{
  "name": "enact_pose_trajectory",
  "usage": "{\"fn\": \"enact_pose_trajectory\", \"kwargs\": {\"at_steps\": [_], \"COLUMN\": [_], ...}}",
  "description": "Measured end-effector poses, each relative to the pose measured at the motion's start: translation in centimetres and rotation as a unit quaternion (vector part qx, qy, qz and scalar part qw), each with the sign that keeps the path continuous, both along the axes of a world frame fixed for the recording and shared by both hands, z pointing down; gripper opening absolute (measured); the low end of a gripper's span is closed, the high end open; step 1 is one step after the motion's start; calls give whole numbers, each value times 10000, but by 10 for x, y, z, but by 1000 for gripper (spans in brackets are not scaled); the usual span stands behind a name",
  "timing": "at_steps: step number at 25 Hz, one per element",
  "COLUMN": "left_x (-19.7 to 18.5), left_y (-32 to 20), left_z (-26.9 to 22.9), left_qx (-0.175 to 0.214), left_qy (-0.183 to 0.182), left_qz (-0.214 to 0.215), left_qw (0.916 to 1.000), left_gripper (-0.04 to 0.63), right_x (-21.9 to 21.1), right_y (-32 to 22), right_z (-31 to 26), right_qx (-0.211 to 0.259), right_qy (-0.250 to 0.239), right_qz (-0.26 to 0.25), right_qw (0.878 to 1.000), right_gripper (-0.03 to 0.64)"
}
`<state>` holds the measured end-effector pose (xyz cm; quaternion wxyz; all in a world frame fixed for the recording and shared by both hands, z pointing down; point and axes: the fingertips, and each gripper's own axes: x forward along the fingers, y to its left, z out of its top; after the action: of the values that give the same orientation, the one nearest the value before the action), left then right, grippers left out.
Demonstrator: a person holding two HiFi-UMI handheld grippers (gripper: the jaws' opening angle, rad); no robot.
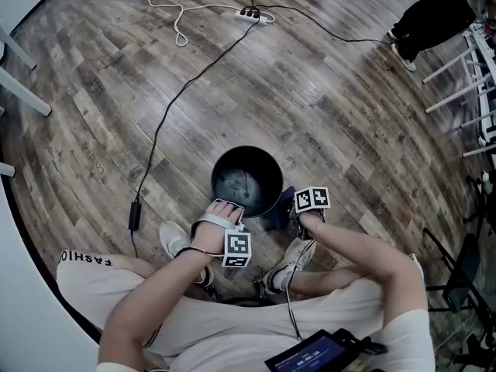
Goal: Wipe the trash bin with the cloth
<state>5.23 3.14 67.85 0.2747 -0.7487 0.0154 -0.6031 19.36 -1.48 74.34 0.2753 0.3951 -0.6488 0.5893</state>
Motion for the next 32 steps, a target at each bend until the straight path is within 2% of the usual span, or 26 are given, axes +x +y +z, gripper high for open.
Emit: {"fn": "enact_pose_trajectory", "kwargs": {"at_steps": [3, 5, 8, 13, 20, 26, 32], "left_x": [-10, -12, -14, -11, -3, 2, 10], "left_y": [-2, -4, -4, 5, 9, 8, 5], "left_z": [3, 5, 6, 5, 4, 1, -1], "left_qx": [-14, 113, 209, 210, 273, 281, 219], "left_qy": [-170, -239, -364, -371, -281, -213, -136], "left_qz": [85, 239, 400, 631, 653, 475, 315], "left_qw": [9998, 9994, 9983, 9971, 9971, 9982, 9992], "left_gripper": [172, 172, 147, 126, 117, 117, 117], "right_x": [-2, -9, -30, -50, -42, -39, -33], "right_y": [16, 22, 31, 31, 19, 14, 6], "right_z": [-42, -66, -95, -112, -63, 2, 63], "right_qx": [54, 75, 142, 306, 274, 134, -34], "right_qy": [-136, -272, -507, -647, -547, -442, -505], "right_qz": [-176, -273, -533, -749, -719, -710, -306], "right_qw": [9997, 9992, 9972, 9946, 9955, 9964, 9982], "right_gripper": [72, 72, 72, 72, 72, 72, 72]}}
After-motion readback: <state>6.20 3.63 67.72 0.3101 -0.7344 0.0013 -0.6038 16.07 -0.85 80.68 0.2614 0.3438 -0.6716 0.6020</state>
